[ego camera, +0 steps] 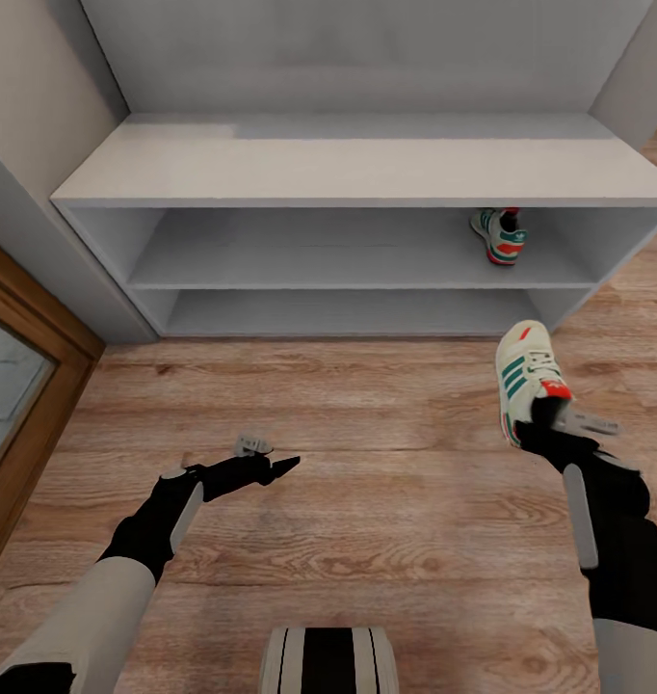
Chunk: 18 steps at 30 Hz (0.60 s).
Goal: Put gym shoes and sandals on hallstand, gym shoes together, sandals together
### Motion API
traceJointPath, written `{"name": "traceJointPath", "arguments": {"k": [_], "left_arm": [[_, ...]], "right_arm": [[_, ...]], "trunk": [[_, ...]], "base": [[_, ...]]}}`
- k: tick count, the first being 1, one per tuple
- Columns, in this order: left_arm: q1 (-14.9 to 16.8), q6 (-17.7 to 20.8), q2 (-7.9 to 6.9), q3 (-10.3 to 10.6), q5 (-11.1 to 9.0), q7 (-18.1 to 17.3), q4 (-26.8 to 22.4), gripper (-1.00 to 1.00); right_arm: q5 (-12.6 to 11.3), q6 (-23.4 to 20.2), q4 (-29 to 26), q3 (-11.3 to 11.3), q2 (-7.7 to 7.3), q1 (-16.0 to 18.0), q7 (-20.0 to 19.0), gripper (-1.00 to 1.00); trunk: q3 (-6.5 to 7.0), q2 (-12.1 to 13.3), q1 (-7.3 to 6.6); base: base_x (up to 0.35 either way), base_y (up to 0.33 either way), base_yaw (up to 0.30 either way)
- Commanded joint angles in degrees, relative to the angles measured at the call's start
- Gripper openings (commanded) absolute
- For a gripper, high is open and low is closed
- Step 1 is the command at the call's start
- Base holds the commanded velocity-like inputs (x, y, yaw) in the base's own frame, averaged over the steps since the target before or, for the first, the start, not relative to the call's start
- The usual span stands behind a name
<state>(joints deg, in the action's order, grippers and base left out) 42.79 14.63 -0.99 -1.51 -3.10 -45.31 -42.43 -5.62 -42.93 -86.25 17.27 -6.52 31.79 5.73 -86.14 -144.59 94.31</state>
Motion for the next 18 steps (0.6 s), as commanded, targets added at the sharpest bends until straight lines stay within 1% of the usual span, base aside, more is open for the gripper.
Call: {"name": "traceJointPath", "arguments": {"k": [1,2,5,6,7,9,10,12,18], "left_arm": [[0.01,0.58,0.01,-0.11,-0.33,-0.22,-0.02,1.00],[0.01,0.58,0.01,-0.13,-0.33,-0.22,-0.02,1.00],[0.01,0.58,0.02,-0.13,-0.33,-0.22,-0.02,1.00],[0.01,0.58,0.02,-0.14,-0.33,-0.22,-0.02,1.00],[0.01,0.58,0.02,-0.15,-0.33,-0.22,-0.02,1.00],[0.01,0.58,0.02,-0.13,-0.33,-0.22,-0.02,1.00],[0.01,0.58,0.02,-0.14,-0.33,-0.22,-0.02,1.00],[0.01,0.58,0.02,-0.14,-0.33,-0.22,-0.02,1.00],[0.01,0.58,0.02,-0.09,-0.33,-0.22,-0.02,1.00]], "right_arm": [[-0.35,-0.24,-0.06,-0.04,0.49,0.23,1.37,-1.00],[-0.16,-0.23,-0.04,-0.06,1.33,0.53,2.87,-1.00],[0.08,-0.25,0.00,-0.79,2.96,0.89,5.44,-1.00],[0.14,-0.25,0.00,-1.98,3.89,1.28,6.44,-1.00],[0.18,-0.24,-0.02,-3.68,4.76,1.68,7.25,-1.00],[0.21,-0.24,-0.03,-5.58,5.38,1.94,7.97,-1.00],[0.23,-0.23,-0.04,-7.31,5.79,2.14,8.65,-1.00],[0.27,-0.23,-0.05,-9.08,6.14,2.29,9.65,-1.00],[0.30,-0.23,-0.05,-10.56,6.44,2.40,11.42,-1.00]], "trunk": [[-0.04,-0.01,-0.01],[-0.04,-0.01,-0.01],[-0.04,-0.01,-0.01],[-0.04,-0.01,-0.01],[-0.04,-0.01,-0.01],[-0.04,-0.01,-0.01],[-0.04,-0.01,-0.01],[-0.04,-0.01,-0.01],[-0.04,-0.01,-0.01]], "base": [[0.000,0.000,0.000],[0.000,0.000,0.000],[0.000,0.000,0.000],[0.000,0.000,0.000],[0.000,0.000,0.000],[0.000,0.000,0.000],[0.000,0.000,0.000],[0.000,0.000,0.000],[0.000,0.000,0.000]]}}
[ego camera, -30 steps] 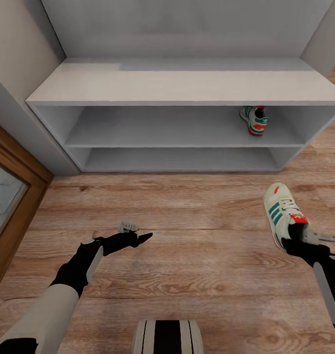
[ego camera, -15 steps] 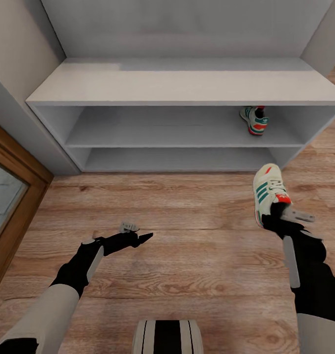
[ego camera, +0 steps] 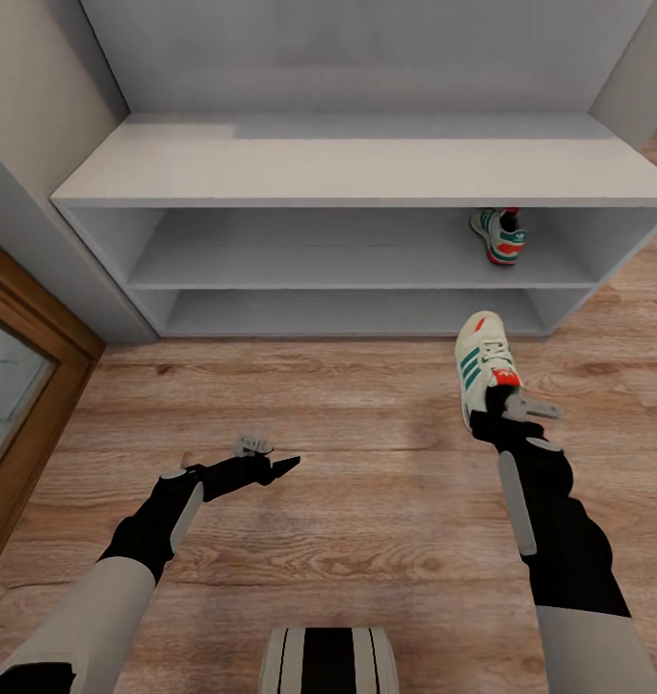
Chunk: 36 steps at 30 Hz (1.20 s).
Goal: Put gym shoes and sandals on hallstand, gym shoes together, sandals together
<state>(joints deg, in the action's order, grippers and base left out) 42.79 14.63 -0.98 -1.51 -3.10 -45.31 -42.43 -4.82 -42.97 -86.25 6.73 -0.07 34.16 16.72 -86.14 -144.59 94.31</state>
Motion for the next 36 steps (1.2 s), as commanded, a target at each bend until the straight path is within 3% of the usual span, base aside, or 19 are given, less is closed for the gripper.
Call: {"name": "traceJointPath", "arguments": {"k": [1,7,10,11,12,13,15,18,27,33,34,35,36], "left_arm": [[0.02,0.57,0.01,-0.09,-0.32,-0.22,-0.02,1.00],[0.02,0.57,0.01,-0.08,-0.32,-0.29,-0.02,1.00],[0.02,0.57,0.01,-0.08,-0.32,-0.30,-0.02,1.00],[0.02,0.61,0.01,-0.08,-0.32,-0.30,-0.02,1.00],[0.02,0.62,0.01,-0.08,-0.32,-0.30,-0.02,1.00],[0.02,0.64,0.01,-0.08,-0.32,-0.30,-0.02,1.00],[0.02,0.64,0.01,-0.08,-0.32,-0.30,-0.02,1.00],[0.02,0.59,0.01,-0.08,-0.32,-0.30,-0.03,1.00],[0.02,0.64,0.52,-0.08,-0.32,-0.51,-0.05,1.00],[0.02,0.81,3.72,0.37,-0.37,-0.97,0.04,1.00],[0.02,0.83,4.54,3.30,-0.40,-3.80,0.11,1.00],[0.02,0.83,4.65,4.33,-0.40,-4.82,0.12,1.00],[0.02,0.80,4.78,7.91,-0.47,-8.80,0.14,1.00]], "right_arm": [[-0.48,-0.18,-0.07,-0.19,0.02,0.04,0.65,-1.00],[-0.02,-0.18,-0.14,-0.54,0.07,0.04,1.09,-1.00],[2.66,-0.18,-0.14,-0.56,0.07,0.07,1.11,-1.00],[6.46,-0.18,-0.14,-0.62,0.24,0.05,1.10,-1.00],[7.94,-0.18,-0.14,-0.64,0.36,0.06,1.08,-1.00],[10.90,-0.18,-0.14,-0.69,0.72,0.05,1.06,-1.00],[14.54,-0.16,-0.14,-0.72,1.18,0.04,1.05,-1.00],[17.74,-0.17,-0.14,-0.75,1.51,0.04,0.97,-1.00],[18.83,-0.18,-0.15,-0.84,1.57,0.06,0.86,-1.00],[18.74,-0.18,-0.15,-0.93,1.57,0.04,0.83,-1.00],[18.72,-0.18,-0.15,-1.84,1.57,0.05,0.82,-1.00],[18.72,-0.18,-0.15,-2.13,1.57,0.07,0.83,-1.00],[18.71,-0.18,-0.15,-3.12,1.57,0.05,0.84,-1.00]], "trunk": [[-0.03,-0.01,-0.01],[-0.03,-0.01,-0.01],[-0.03,-0.01,-0.01],[-0.03,-0.01,-0.01],[-0.03,-0.01,-0.01],[-0.03,-0.01,-0.01],[-0.03,-0.01,-0.01],[-0.03,-0.01,-0.01],[-0.03,-0.01,-0.01],[-0.10,-0.01,-0.01],[-0.15,-0.01,-0.01],[-0.19,-0.01,-0.01],[-0.25,-0.01,-0.01]], "base": [[0.000,0.000,0.000],[0.000,0.000,0.000],[0.074,0.000,0.000],[0.228,0.000,0.000],[0.252,0.000,0.000],[0.286,0.000,0.000],[0.295,0.000,0.000],[0.164,0.000,0.000],[0.021,0.000,0.000],[0.000,0.000,0.062],[0.000,0.000,0.188],[0.000,0.000,0.196],[0.000,0.000,0.211]]}}
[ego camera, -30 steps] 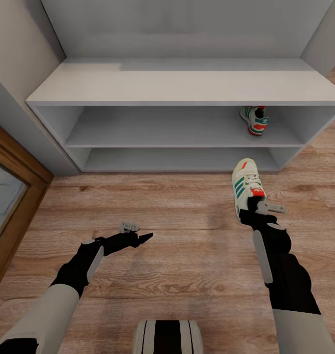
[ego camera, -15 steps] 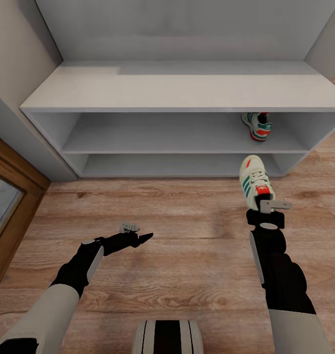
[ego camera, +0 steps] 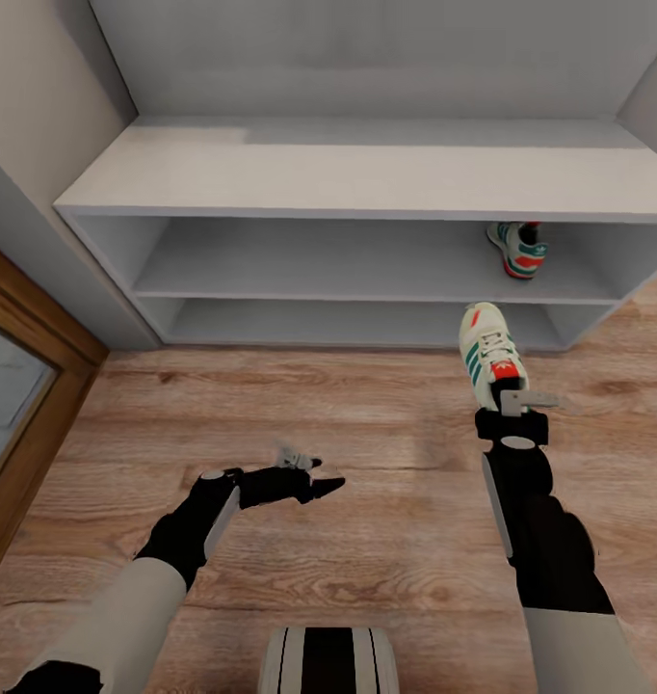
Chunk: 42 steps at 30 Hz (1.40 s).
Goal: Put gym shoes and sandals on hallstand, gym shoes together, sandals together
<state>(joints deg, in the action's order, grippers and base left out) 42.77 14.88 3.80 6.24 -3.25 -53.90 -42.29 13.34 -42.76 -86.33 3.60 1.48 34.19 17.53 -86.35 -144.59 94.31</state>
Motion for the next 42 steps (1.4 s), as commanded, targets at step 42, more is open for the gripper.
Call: {"name": "traceJointPath", "arguments": {"k": [42], "left_arm": [[0.03,0.24,-0.73,5.97,-0.18,-17.56,-0.05,1.00]], "right_arm": [[0.59,-0.40,-0.32,-2.11,-0.19,0.00,0.05,-1.00]], "trunk": [[-0.94,-0.01,-0.01]], "base": [[0.056,0.000,0.015]]}}
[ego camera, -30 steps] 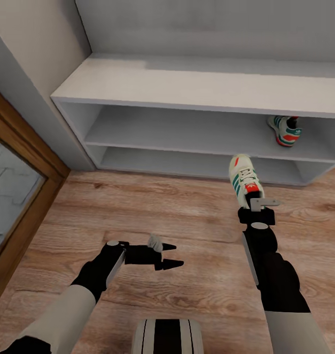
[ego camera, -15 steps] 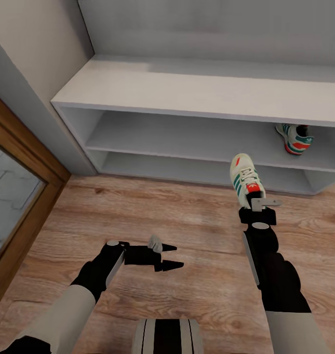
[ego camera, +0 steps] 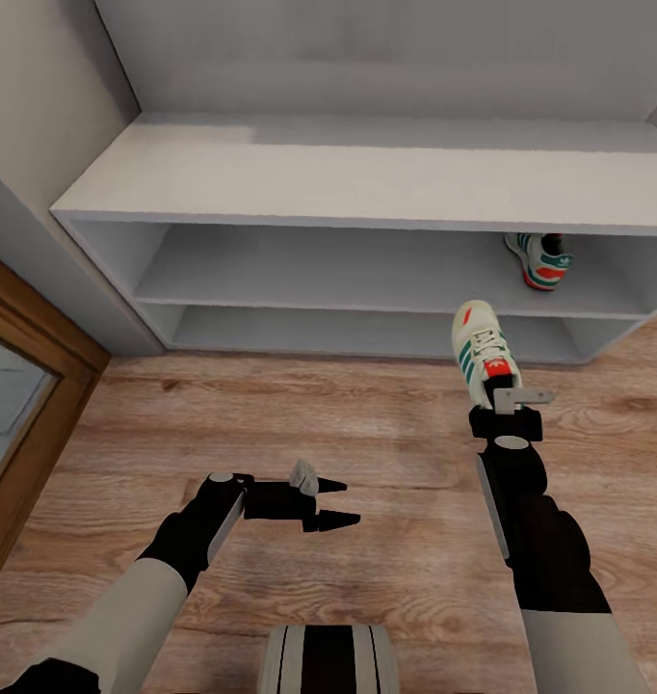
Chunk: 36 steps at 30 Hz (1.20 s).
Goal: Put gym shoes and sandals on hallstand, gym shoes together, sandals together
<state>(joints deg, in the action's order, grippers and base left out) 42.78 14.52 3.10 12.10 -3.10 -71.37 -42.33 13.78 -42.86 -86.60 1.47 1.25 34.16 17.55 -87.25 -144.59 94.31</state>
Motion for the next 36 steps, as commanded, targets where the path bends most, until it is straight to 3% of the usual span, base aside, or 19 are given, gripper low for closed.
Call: {"name": "traceJointPath", "arguments": {"k": [1,15,21,25,36], "left_arm": [[0.02,0.59,-0.03,0.12,-0.32,-0.09,-0.01,1.00],[0.02,0.59,-0.03,0.12,-0.32,0.00,0.04,1.00],[-1.93,1.46,-1.98,0.15,1.66,0.52,2.00,1.00],[-3.23,1.23,-3.29,0.19,2.44,0.21,3.29,1.00],[-4.01,1.03,-3.45,0.00,1.68,0.11,3.93,1.00]], "right_arm": [[0.16,-0.30,-0.05,0.00,0.04,0.03,0.03,-1.00],[0.17,-0.30,-0.06,-0.29,0.07,0.03,0.05,-1.00],[-2.25,-2.14,1.90,-0.42,0.31,1.29,0.45,-1.00],[-1.41,-3.39,1.26,-0.48,0.39,0.08,0.46,-1.00],[-0.77,-2.94,0.26,-1.88,0.93,0.87,0.30,-1.00]], "trunk": [[-0.03,-0.01,-0.01],[-0.03,-0.01,-0.01],[-0.03,-0.01,-0.01],[-0.03,-0.01,-0.01],[-0.03,-0.01,-0.01]], "base": [[0.000,0.000,-0.025],[0.000,0.000,-0.098],[0.000,0.000,0.000],[0.000,0.000,0.000],[0.000,0.000,0.000]]}}
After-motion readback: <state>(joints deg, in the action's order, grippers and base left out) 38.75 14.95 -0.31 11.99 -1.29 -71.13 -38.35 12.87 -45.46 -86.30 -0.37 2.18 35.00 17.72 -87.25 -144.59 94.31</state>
